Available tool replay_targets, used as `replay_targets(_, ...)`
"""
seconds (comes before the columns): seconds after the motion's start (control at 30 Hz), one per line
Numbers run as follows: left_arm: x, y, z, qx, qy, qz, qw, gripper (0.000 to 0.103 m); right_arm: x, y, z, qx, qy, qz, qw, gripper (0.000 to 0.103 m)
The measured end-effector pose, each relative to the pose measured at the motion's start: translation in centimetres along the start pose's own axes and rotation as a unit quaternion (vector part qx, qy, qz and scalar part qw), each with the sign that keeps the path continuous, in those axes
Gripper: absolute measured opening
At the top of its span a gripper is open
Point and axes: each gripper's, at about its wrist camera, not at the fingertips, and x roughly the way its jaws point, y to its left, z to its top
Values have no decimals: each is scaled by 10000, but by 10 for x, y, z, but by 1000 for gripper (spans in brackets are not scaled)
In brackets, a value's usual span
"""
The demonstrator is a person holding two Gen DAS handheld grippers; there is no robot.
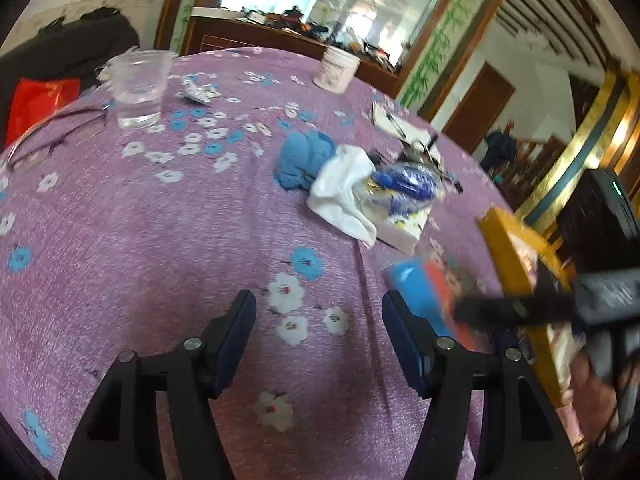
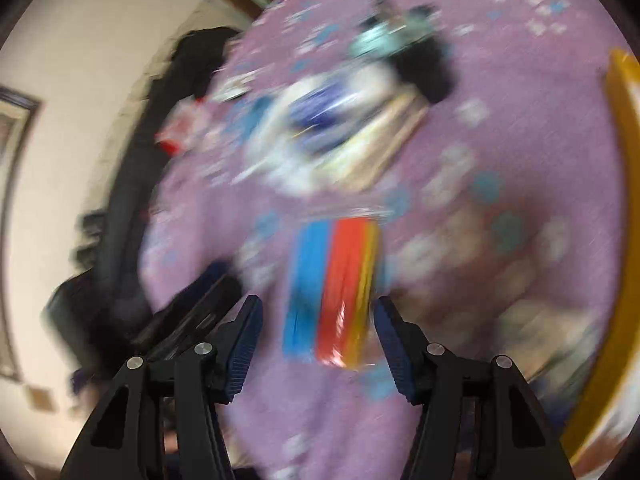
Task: Organize soft objects
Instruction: 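Grasp the blue-and-red sponge pack with the left tool while the right tool grasps the blue tissue pack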
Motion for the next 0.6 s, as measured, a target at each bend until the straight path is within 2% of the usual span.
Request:
replay_targets(0.07, -3, 11, -1, -214, 89, -97, 9997, 65, -12, 8, -12, -121, -177, -27, 9998, 63)
replay_targets(0.13, -9, 20, -1, -341, 131, -224, 9991, 65, -33, 11, -18, -317, -597, -588, 9960, 63)
replay_targets(0.2, -13, 22, 0, -360, 95, -170, 9992, 65, -49, 4, -17, -366, -828, -1345, 9868, 64)
replay_targets(0.3, -15, 18, 0, -346, 66, -198, 9992, 68, -63, -18, -9, -215, -994, -1835, 9777, 64)
replay_targets(0.33, -14, 16, 0, -322, 73, -209, 9992, 68, -61, -25, -6, -218, -929, -1918, 9768, 64)
replay_targets(0.4, -13, 8, -3, -219, 115, -240, 9994, 68, -58, -39, -3, -149, -793, -2014, 9762, 64)
replay_targets(0.5, -15, 0, -4, -78, 139, -240, 9996, 68, -49, -39, -9, -147, -680, -1948, 9784, 64)
replay_targets(0.53, -17, -2, -4, -27, 120, -227, 9997, 68, -47, -35, -13, -151, -579, -1813, 9816, 64)
replay_targets(0.6, -22, -3, -4, 35, 79, -177, 9998, 69, -42, -23, -26, -189, -400, -1350, 9899, 71)
